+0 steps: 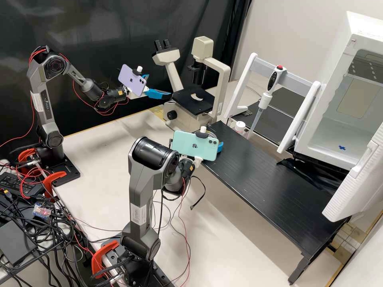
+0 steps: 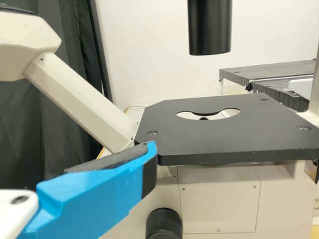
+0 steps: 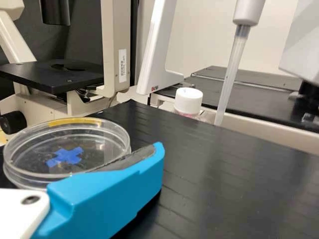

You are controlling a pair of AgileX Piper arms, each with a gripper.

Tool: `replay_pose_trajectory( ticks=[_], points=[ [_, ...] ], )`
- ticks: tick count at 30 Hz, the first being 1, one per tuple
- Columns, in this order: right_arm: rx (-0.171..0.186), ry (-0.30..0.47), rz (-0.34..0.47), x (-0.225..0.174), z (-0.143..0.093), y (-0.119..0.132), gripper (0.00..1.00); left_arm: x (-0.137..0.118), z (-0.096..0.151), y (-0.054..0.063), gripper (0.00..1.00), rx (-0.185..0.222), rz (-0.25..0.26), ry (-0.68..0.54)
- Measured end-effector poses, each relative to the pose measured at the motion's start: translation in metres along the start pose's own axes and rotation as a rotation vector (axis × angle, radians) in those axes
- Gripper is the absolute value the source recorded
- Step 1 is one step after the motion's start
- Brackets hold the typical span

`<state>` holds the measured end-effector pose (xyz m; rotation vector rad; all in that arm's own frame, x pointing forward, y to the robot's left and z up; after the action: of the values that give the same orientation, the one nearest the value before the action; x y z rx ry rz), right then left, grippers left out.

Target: Move the petri dish to the incubator

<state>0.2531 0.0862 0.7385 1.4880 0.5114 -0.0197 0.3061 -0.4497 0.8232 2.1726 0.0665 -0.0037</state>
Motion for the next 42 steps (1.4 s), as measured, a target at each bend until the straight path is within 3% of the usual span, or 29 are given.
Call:
replay_pose_trajectory(
  ticks=[10, 39, 42],
  points=[
    [0.021, 0.004, -0.011, 0.001, 0.003, 0.003, 0.0, 0.0, 0.0, 0.0, 1.0, 0.0, 0.0, 0.0],
    [0.029, -0.016, -0.019, 0.004, 0.005, 0.009, 0.0, 0.0, 0.0, 0.0, 1.0, 0.0, 0.0, 0.0],
    [0.01, -0.017, -0.011, 0.001, 0.008, 0.016, 0.0, 0.0, 0.0, 0.0, 1.0, 0.0, 0.0, 0.0]
  ],
)
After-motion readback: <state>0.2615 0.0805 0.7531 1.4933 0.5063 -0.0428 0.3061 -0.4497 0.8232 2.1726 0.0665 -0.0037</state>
